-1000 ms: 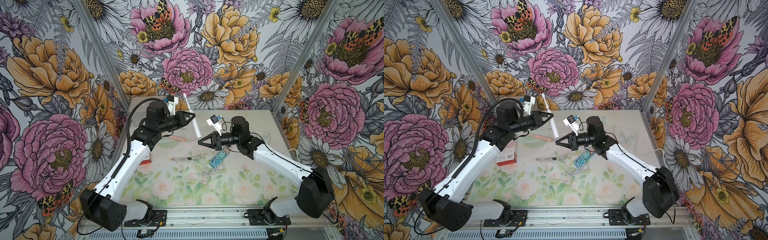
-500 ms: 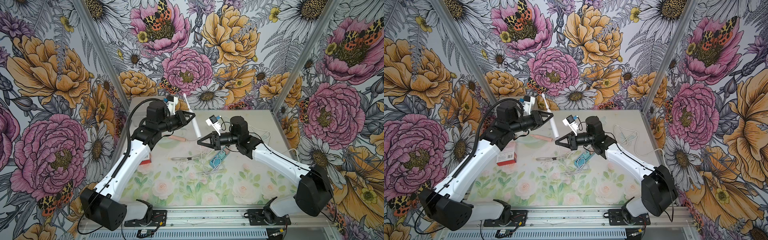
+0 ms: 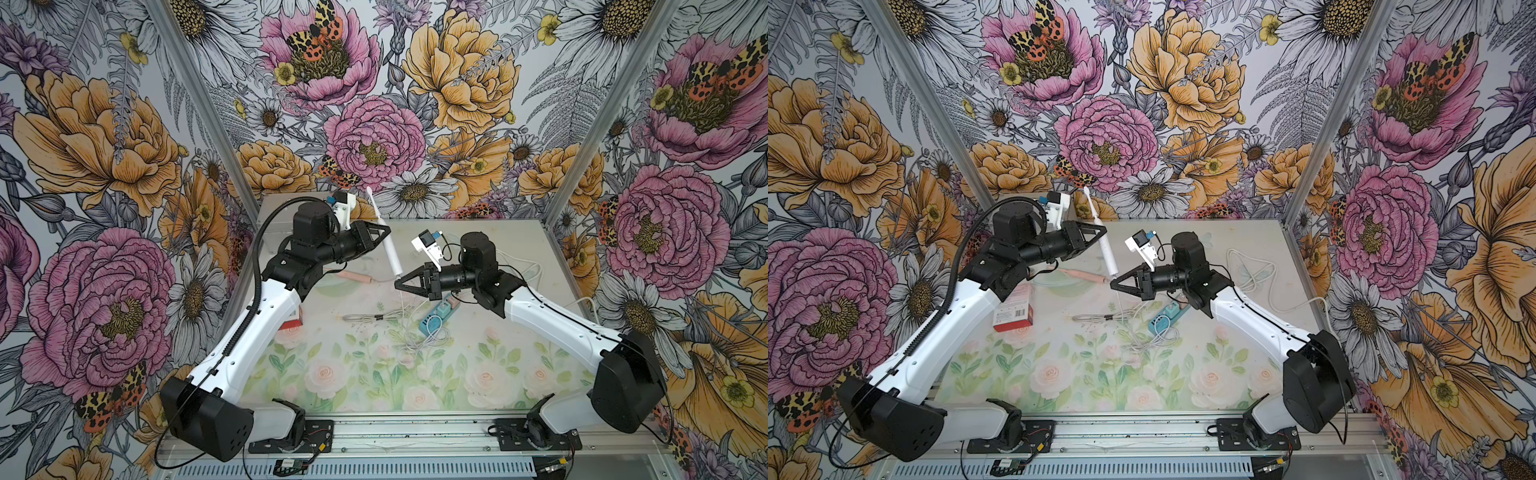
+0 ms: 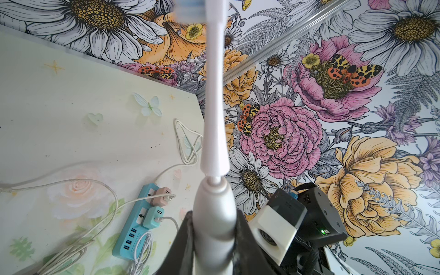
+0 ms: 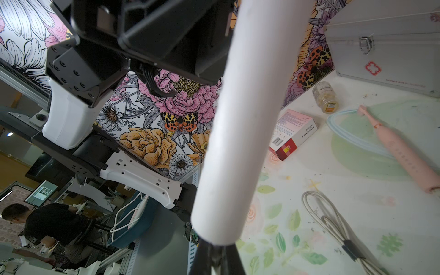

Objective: Charge the electric toothbrush
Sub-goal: Insert the charging cable into the electric toothbrush.

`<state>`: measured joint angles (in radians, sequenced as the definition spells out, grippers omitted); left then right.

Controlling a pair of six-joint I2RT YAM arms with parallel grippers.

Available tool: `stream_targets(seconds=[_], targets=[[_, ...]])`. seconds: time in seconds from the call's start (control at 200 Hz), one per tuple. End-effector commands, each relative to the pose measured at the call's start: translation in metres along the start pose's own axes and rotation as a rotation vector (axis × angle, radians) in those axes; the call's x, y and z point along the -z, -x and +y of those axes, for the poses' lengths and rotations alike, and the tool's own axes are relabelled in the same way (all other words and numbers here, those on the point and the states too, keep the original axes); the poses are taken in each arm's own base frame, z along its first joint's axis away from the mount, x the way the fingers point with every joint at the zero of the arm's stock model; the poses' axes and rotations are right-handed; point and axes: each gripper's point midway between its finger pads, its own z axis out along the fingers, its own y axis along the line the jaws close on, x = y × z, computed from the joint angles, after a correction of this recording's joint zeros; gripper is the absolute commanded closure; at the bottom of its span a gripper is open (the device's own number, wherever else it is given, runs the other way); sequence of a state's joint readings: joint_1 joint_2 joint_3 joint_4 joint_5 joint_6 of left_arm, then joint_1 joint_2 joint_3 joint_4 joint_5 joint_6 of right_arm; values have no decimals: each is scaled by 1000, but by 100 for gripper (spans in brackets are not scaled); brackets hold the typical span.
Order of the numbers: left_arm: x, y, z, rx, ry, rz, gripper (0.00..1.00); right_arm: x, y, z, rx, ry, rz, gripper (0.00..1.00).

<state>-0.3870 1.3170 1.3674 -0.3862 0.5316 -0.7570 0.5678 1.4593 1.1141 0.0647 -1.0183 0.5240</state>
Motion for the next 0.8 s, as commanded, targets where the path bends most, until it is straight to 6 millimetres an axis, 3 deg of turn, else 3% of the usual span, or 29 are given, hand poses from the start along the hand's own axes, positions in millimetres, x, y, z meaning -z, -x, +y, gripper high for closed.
stream_targets(seconds=[0.0, 0.255, 0.465, 0.796], targets=[[9, -8, -1, -8, 9, 40, 100, 15, 42, 24, 149, -11, -113, 100], [9, -7, 3, -10, 31, 32, 100, 14, 42, 29, 155, 3, -108, 100], [9, -8, -16, -17, 1, 30, 100, 3, 37, 12, 112, -17, -86, 100], [3, -13, -9, -18, 35, 33, 100, -2, 45, 17, 117, -9, -96, 100]])
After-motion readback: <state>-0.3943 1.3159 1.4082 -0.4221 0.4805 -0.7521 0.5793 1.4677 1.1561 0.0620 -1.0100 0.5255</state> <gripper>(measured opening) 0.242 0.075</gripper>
